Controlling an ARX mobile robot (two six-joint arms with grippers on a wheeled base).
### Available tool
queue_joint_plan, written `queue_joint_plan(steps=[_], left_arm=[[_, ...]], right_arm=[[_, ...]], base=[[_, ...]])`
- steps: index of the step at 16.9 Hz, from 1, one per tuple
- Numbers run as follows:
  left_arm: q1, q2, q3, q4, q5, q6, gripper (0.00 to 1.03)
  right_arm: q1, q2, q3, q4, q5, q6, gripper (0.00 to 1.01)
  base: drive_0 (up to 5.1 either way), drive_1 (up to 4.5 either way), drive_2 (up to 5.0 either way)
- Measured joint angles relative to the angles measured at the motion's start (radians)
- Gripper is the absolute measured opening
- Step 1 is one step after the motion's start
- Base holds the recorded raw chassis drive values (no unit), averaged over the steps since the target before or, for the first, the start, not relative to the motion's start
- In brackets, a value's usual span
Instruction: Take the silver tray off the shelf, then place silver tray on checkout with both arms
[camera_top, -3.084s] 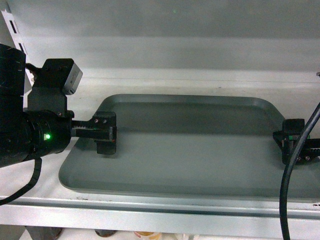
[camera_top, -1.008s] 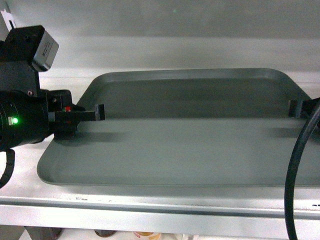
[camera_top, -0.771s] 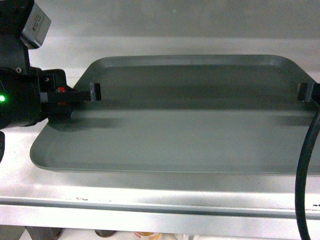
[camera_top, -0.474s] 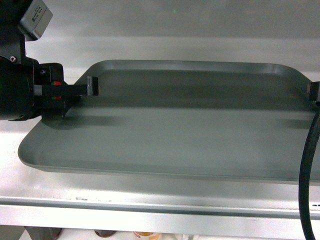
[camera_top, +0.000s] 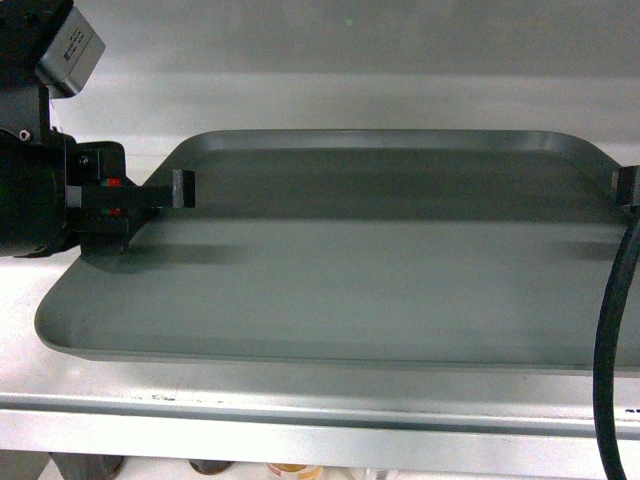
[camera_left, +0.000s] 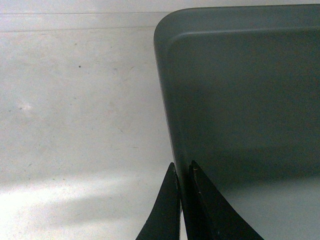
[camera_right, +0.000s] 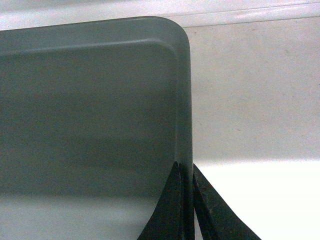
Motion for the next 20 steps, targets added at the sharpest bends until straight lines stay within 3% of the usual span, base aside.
queue_joint_plan(steps=[20], left_arm=[[0.000, -0.003, -0.011, 0.023, -0.003, 0.001, 0.03]], right_arm=[[-0.002, 0.002, -0.012, 0.029, 0.006, -0.002, 0.03]], base=[[0.0, 0.00, 0.0]])
